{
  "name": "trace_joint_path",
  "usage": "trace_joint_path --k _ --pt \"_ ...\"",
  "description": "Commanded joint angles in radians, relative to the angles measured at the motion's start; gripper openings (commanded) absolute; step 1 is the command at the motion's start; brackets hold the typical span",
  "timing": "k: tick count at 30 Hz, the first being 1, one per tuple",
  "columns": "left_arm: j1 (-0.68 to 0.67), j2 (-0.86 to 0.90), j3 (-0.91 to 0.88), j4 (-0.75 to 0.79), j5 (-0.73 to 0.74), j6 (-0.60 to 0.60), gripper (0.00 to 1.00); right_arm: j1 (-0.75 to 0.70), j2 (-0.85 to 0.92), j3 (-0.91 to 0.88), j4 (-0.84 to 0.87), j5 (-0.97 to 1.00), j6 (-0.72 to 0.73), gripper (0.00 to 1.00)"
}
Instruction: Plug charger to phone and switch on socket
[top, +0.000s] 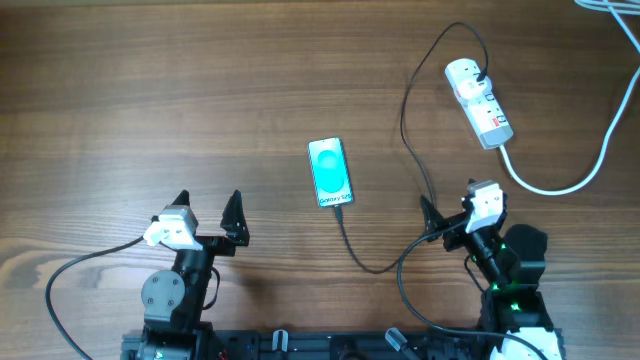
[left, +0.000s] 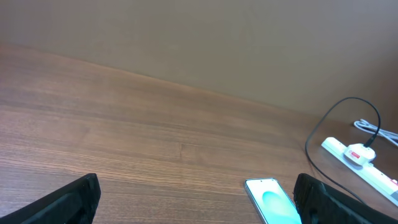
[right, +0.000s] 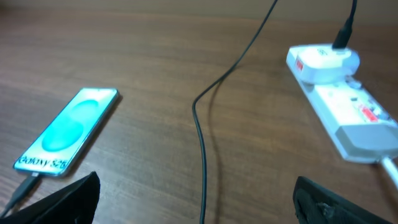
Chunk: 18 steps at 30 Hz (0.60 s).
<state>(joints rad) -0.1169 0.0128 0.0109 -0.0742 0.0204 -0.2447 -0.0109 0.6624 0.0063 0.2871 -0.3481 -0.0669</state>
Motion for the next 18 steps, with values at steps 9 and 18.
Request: trace_joint_path --k 9,18 --pt "-0.004 -0.008 -0.005 -0.003 0.001 0.003 1.00 0.005 -0.274 -0.001 -0.240 0.012 0.018 1.00" --pt "-0.004 -0.008 -0.005 -0.003 0.001 0.002 1.00 0.014 -0.550 -0.001 -0.261 0.008 0.070 1.00"
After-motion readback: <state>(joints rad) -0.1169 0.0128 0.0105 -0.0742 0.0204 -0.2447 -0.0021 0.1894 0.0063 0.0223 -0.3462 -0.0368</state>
